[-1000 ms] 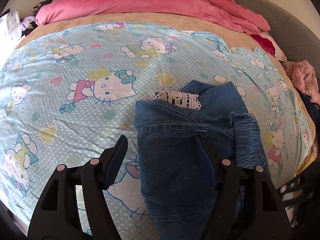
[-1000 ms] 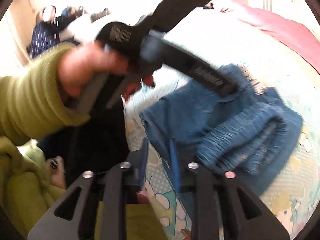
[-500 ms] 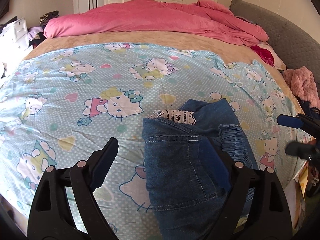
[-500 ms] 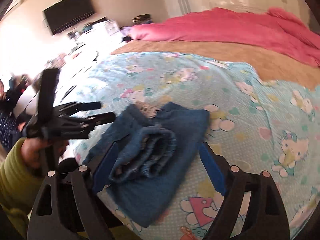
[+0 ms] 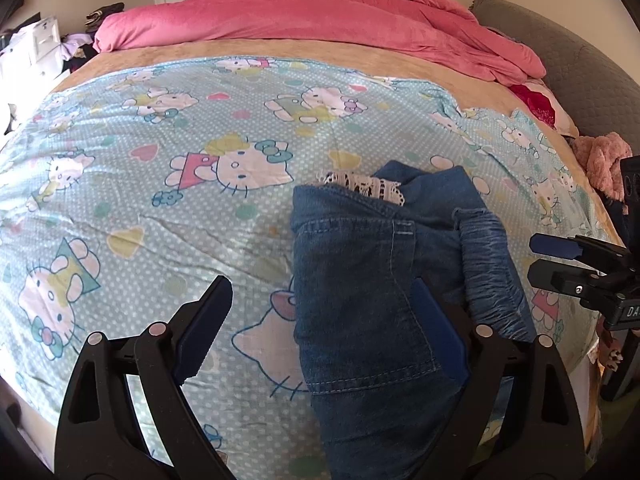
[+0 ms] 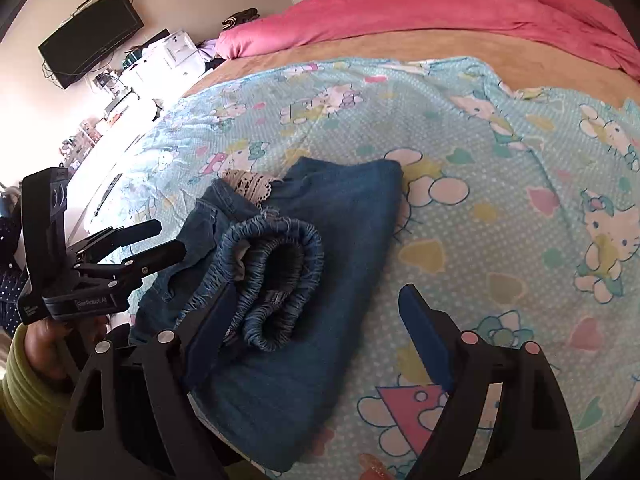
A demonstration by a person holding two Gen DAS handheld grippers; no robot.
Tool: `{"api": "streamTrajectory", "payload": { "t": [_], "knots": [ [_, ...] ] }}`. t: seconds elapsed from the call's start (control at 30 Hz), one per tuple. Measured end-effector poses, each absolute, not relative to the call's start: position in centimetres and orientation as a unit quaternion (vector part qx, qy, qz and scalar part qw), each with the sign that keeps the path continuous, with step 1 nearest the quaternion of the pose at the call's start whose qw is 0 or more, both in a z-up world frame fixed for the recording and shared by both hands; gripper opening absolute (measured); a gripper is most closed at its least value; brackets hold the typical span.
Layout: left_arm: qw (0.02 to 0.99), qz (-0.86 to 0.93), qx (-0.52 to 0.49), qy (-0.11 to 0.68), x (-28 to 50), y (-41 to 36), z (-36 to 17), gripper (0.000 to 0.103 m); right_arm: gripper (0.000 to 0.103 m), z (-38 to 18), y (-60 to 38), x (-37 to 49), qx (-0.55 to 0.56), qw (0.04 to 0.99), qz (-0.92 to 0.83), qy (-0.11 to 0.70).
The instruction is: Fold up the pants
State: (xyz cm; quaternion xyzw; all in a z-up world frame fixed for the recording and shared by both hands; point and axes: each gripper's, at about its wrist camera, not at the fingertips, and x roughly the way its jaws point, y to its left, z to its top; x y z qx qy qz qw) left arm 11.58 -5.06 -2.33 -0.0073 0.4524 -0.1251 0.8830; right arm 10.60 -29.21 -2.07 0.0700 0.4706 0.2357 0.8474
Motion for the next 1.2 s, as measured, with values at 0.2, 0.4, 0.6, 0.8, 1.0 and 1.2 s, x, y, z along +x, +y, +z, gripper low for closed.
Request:
{"api": "streamTrajectory", "payload": {
  "t": [0.2,0.4,0.6,0.8,1.0,1.2],
  "knots": [
    [0.88,-0.123,-0.011,0.459,11.8,-5.0,-3.1,0.084,0.082,-4.0,-28.6,11.5,0.09,0.832,0.236,0.493],
    [0.876,-0.124,-0.014,0.467,12.4,-5.1,-3.9,0.084,0.082,-5.0,-27.8,11.8,0.093,0.827,0.247,0.496],
    [0.87,-0.132,-0.025,0.475,13.1,-5.3,-4.5,0.084,0.081,-5.2,-27.1,12.3,0.085,0.826,0.256,0.495],
    [0.854,-0.158,-0.072,0.491,13.5,-5.6,-5.6,0.058,0.042,-5.3,-26.6,12.3,0.09,0.822,0.29,0.482],
    [0.856,-0.165,-0.062,0.486,13.2,-6.9,-4.5,0.032,0.028,-3.7,-26.0,11.7,0.07,0.834,0.304,0.456],
    [0.867,-0.164,-0.057,0.468,14.3,-7.2,-2.4,0.031,0.028,-1.7,-25.1,12.9,0.04,0.846,0.315,0.428]
  ]
}}
